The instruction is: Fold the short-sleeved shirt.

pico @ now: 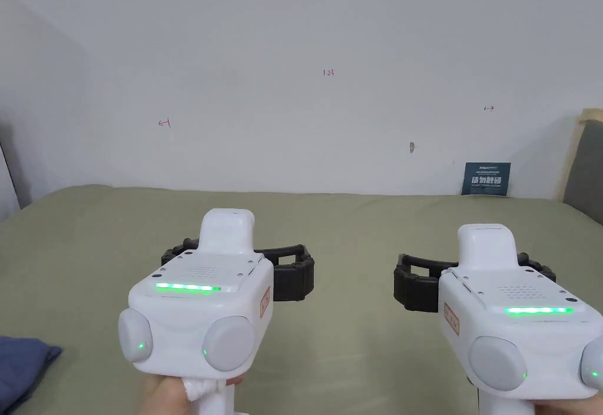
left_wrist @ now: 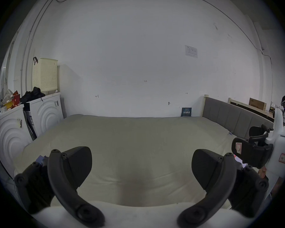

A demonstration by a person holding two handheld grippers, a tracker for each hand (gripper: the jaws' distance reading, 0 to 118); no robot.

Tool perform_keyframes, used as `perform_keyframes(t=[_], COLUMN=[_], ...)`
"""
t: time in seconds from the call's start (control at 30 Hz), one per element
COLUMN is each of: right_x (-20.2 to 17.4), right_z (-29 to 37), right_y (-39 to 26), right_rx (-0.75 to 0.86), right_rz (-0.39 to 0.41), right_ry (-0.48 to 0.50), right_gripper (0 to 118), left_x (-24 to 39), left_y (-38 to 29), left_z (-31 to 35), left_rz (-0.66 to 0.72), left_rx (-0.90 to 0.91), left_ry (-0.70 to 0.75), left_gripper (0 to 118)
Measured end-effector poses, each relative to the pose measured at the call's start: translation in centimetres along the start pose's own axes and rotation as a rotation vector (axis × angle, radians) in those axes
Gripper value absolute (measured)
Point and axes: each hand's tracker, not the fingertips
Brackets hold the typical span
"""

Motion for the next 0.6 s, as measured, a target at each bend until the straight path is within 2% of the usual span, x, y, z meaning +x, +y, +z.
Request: perform_keyframes(t=[0.37,0.43,0.47,0.53,0.6], right_x=[-0.5,-0.4,-0.2,0.5,0.6], right_z=[0.1,-0.1,-0.3,-0.5,-0.8], right_y=[0.7,0.7,0.8,1.0,1.2], right_rx=[0.010,0.006,-0.006,-0.046,-0.129], right_rz=[0.010,-0.026,-0.066,-0.173,-0.210], right_ry=[0.020,0.021,0.013,0.065,0.039], right_gripper=[118,118,118,118,118], left_x=[-0.4,-0.4,-0.4,-0.3,-0.3], left_y=[0.1,0.0,0.0,0.0,0.0], left_z=[0.0,0.0,0.0,0.0,0.0], left_rz=[0.015,0.015,0.013,0.011,0.013], left_rx=[-0.003,-0.005,-0.004,-0.008,-0.010], left_ry=[-0.004,-0.008,-0.007,-0.007,-0.012], left_gripper=[118,118,118,118,118])
